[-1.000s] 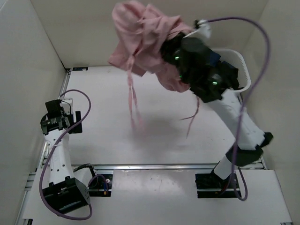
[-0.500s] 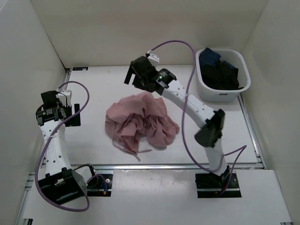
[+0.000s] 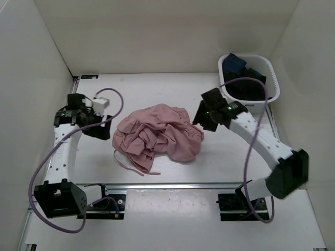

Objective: Fold and stack the trousers
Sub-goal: Flatten the trousers out

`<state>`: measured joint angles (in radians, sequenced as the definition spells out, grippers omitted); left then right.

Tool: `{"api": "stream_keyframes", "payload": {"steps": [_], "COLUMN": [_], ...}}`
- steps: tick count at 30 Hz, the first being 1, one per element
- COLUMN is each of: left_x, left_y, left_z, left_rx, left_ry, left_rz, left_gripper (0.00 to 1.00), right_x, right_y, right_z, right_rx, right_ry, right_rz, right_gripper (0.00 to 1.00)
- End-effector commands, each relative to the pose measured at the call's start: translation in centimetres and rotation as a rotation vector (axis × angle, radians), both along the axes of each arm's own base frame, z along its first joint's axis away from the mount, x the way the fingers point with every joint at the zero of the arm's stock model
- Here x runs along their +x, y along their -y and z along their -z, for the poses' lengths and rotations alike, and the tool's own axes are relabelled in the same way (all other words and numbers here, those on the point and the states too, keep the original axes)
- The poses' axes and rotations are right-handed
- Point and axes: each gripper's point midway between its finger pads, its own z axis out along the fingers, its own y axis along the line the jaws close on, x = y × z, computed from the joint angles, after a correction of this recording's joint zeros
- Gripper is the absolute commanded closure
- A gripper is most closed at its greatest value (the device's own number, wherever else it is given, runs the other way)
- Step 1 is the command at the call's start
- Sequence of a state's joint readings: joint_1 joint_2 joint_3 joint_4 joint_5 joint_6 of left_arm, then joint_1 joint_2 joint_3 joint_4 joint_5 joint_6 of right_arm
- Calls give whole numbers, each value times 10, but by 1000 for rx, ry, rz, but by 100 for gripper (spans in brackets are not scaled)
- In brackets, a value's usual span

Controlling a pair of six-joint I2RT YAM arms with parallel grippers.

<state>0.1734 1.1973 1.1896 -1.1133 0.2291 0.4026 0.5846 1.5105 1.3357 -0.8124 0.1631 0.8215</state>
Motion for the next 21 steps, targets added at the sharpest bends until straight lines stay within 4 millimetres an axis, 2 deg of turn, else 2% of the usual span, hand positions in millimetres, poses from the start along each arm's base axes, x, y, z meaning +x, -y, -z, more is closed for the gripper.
{"api": "stream_keyframes", "payload": {"steps": [1,3,5,7,8,9,10,11,12,15,17,20,21], "left_x": [-16,-19,-25,-27,-25,-29,-30,-29,-26,-18,-3,-1,-2], "left_y": [69,79,86,91,100,102,106,105,115,127,136,136,134], "left_z": [9,18,34,46,45,57,61,66,72,81,86,110,117], "left_rx": [-55,-28,73,129,156,172,186,221,245,281,285,298,306], "left_ry": [-44,-73,-118,-152,-131,-166,-172,-178,-166,-141,-103,-136,-151], "left_rz": [293,365,446,492,531,551,562,563,600,629,630,620,609], "left_gripper": [9,15,15,12,7,5,4,0,0,0,0,1,6], "right_x": [-5,-6,-15,-17,-16,-9,-7,-5,1,18,21,25,26], "right_y": [28,32,26,29,28,29,28,31,32,26,19,7,6], "right_z": [28,48,71,94,98,99,101,102,100,99,109,114,120], "right_rx": [-15,4,54,105,136,152,153,139,129,138,150,193,197], "right_ry": [16,-18,-98,-129,-133,-107,-104,-95,-83,-67,-101,-117,-135], "right_rz": [102,113,91,126,147,156,156,166,174,160,147,120,144], "right_gripper": [43,59,59,47,39,28,26,24,24,21,21,24,24]}}
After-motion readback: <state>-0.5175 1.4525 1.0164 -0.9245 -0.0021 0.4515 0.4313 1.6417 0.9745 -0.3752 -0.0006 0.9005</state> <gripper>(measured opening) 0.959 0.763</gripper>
